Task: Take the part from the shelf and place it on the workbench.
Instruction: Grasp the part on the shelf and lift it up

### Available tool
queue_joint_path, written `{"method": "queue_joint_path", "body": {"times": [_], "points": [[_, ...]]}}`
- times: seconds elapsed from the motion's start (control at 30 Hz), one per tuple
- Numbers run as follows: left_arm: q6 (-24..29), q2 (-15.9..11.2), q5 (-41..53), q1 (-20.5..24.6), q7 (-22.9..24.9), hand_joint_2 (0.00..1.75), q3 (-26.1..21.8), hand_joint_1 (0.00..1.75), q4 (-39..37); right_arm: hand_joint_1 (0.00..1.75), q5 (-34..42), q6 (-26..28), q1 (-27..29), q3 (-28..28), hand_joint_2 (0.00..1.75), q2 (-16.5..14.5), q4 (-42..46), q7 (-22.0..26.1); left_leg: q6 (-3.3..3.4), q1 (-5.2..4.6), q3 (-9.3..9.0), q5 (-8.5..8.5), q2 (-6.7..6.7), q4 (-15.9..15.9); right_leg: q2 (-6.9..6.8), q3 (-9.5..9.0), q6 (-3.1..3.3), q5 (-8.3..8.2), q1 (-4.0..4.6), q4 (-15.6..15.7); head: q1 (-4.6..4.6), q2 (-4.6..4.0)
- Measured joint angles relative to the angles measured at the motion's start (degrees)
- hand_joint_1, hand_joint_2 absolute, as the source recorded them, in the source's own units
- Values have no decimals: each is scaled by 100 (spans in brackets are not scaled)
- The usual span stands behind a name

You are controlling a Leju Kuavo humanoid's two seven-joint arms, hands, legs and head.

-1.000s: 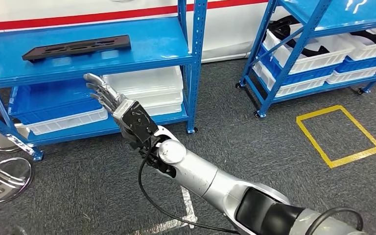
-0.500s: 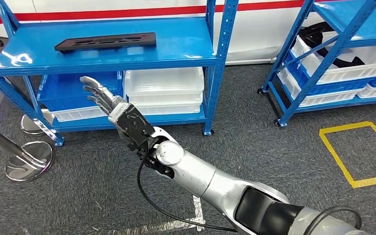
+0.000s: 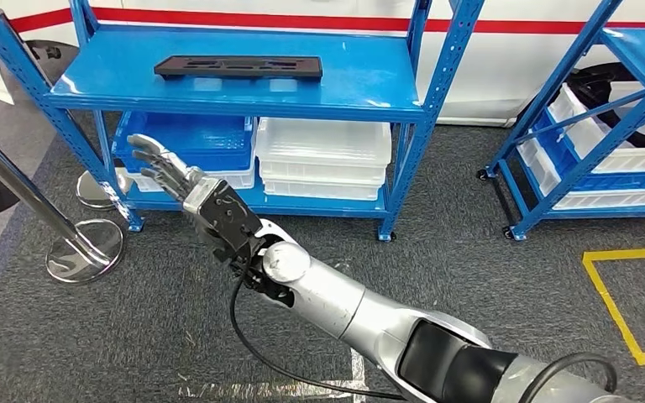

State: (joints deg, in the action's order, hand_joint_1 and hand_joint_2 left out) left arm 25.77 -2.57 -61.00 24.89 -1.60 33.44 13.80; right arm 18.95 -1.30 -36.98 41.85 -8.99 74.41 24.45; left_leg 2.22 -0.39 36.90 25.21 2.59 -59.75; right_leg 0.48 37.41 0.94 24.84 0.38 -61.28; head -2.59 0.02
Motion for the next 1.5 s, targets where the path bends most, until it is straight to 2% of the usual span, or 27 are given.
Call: {"method": "queue_joint_path", "body": {"times": [0.07, 0.17, 0.23, 0.3, 0.33, 0.37, 0.43, 0.47, 0.53, 0.6, 0.67, 0.73, 0.8, 0.83, 0.87, 0.9, 0.97, 1.0, 1.03, 1.1, 1.17, 1.23, 1.3, 1.37, 1.4, 1.43, 1.5], "points": [[-34, -29, -34, -36, -11, 0, 0, 0, -1, 0, 9, -36, -25, 11, 0, -64, -59, 26, -41, 6, -8, 9, 8, 22, 5, -96, 24, 18, 17, 163, -4, 0], [-47, -75, -48, -89, -5, 0, 0, 0, -1, 0, 9, -39, -40, 22, 0, -134, -132, 33, -133, -3, 7, 99, -46, -69, -25, -222, 34, 8, -42, 294, 0, 0], [-46, -89, -49, -102, 0, 0, 0, 0, -1, 0, 10, -48, -63, 34, 0, -169, -179, 37, -212, 28, 253, 340, -140, -578, -51, -320, 55, 30, -69, 351, 14, 0], [-38, -98, -50, -117, 3, 0, 0, 0, -1, 0, 29, -63, -73, 45, 0, -180, -230, 39, -286, 86, 632, 568, -179, -1252, -71, -377, 68, 86, -79, 349, 22, 0], [-32, -105, -52, -133, 4, 0, 0, 0, -1, 0, 43, -73, -68, 46, 0, -180, -255, 40, -318, 115, 742, 559, -189, -1405, -77, -406, 57, 120, -89, 340, 22, 0], [-26, -111, -54, -147, 4, 0, 0, 0, -1, 0, 59, -82, -64, 46, 0, -180, -278, 40, -353, 145, 746, 439, -203, -1346, -79, -436, 38, 161, -106, 322, 22, 0], [-18, -118, -55, -159, 4, 0, 0, 0, -1, 0, 85, -104, -60, 46, 0, -180, -309, 39, -424, 192, 473, 46, -240, -727, -78, -503, -34, 278, -152, 253, 21, 0], [-16, -114, -54, -153, 8, 0, 0, 0, -1, 0, 100, -112, -62, 46, 0, -180, -320, 38, -444, 194, 316, -79, -253, -424, -77, -518, -80, 338, -157, 207, 38, 0], [-13, -112, -49, -136, 23, 0, 0, 0, -2, 0, 125, -124, -69, 48, 0, -179, -334, 27, -390, 180, 164, -72, -250, -132, -77, -501, -156, 411, -145, 143, 58, 0], [-1, -116, -47, -143, 50, 0, 0, 0, -4, 0, 137, -128, -71, 49, 0, -178, -350, 16, -279, 170, 155, -11, -228, -108, -83, -485, -205, 425, -130, 140, 57, 0], [16, -115, -47, -161, 70, 0, 0, 0, -7, 0, 149, -136, -69, 49, 0, -175, -369, 10, -207, 174, 121, 19, -212, -92, -84, -438, -254, 500, -138, 40, 44, 0], [44, -115, -51, -159, 75, 0, 0, 0, -8, 0, 161, -150, -68, 49, 0, -168, -391, 6, -136, 177, 51, 57, -201, -54, -75, -171, -284, 743, -144, -483, 28, 0], [72, -116, -66, -179, 75, 0, 0, 0, -19, 0, 173, -177, -35, 49, 0, -139, -443, 4, -74, 154, -46, 117, -188, -35, -69, 244, -286, 990, -139, -1236, 21, 0], [78, -117, -75, -204, 76, 0, 0, 0, -28, 0, 186, -197, -4, 49, 0, -116, -479, 2, -53, 140, -108, 157, -177, -30, -68, 402, -277, 986, -137, -1463, 21, 0], [78, -116, -83, -228, 78, 0, 0, 0, -37, 0, 205, -215, 24, 49, 0, -93, -513, 1, -41, 126, -175, 201, -161, -28, -65, 481, -254, 844, -132, -1487, 20, 0], [75, -115, -88, -243, 78, 0, 0, 0, -42, 0, 227, -233, 39, 49, 0, -77, -540, -1, -37, 114, -241, 246, -142, -27, -62, 480, -219, 589, -118, -1302, 20, 0], [74, -97, -88, -232, 79, 0, 0, 0, -43, 0, 260, -261, 26, 49, 0, -64, -572, 3, -47, 91, -348, 328, -112, -17, -45, 320, -111, 19, -67, -618, 31, -1], [78, -85, -86, -210, 78, 0, 0, 0, -43, 0, 266, -273, 14, 49, 0, -64, -578, 5, -60, 82, -379, 353, -97, -9, -37, 234, -63, -156, -37, -339, 41, -1], [82, -74, -84, -186, 78, 0, 0, 0, -44, 0, 268, -283, 7, 49, 0, -64, -581, 7, -80, 82, -396, 367, -90, 6, -32, 171, -27, -227, -13, -171, 46, -1], [104, -62, -57, -147, 90, 0, 0, 0, -45, 0, 270, -280, 4, 48, 0, -63, -586, 6, -132, 96, -412, 365, -85, 53, -33, 125, -1, -217, 15, -76, 46, 0], [138, -52, -13, -98, 110, 0, 0, 0, -45, 0, 261, -232, -7, 47, 0, -64, -574, -5, -194, 94, -405, 403, -123, 65, -21, -6, 22, -152, -36, 123, 41, 0], [166, -32, 13, -31, 118, 0, 0, 0, -44, 0, 244, -168, -25, 46, 0, -66, -557, -25, -246, 90, -317, 505, -180, -104, -2, -163, 41, -96, -94, 349, 44, 0], [178, -15, 22, 25, 121, 0, 0, 0, -44, 0, 226, -95, -31, 46, 0, -59, -553, -55, -283, 111, -74, 707, -209, -610, -3, -229, 58, -76, -93, 408, 45, 0], [194, -11, 37, 44, 148, 0, 0, 0, -46, 0, 200, -4, -13, 46, 0, -31, -556, -93, -327, 135, 270, 867, -216, -1239, -8, -297, 70, -33, -95, 409, 42, 0], [207, -10, 46, 43, 170, 0, 0, 0, -48, 0, 185, 37, -2, 46, 0, -11, -558, -109, -349, 149, 386, 814, -218, -1379, -4, -330, 67, -2, -98, 397, 43, 0], [219, -9, 55, 47, 191, 0, 0, 0, -49, 0, 169, 65, 3, 46, 0, 8, -557, -120, -367, 165, 418, 643, -222, -1318, 1, -360, 56, 35, -106, 374, 42, 0], [238, -1, 67, 81, 212, 0, 0, 0, -51, 0, 151, 88, -14, 46, 0, 26, -540, -130, -388, 191, 253, 152, -237, -726, 8, -405, 9, 128, -125, 300, 41, 0]]}}
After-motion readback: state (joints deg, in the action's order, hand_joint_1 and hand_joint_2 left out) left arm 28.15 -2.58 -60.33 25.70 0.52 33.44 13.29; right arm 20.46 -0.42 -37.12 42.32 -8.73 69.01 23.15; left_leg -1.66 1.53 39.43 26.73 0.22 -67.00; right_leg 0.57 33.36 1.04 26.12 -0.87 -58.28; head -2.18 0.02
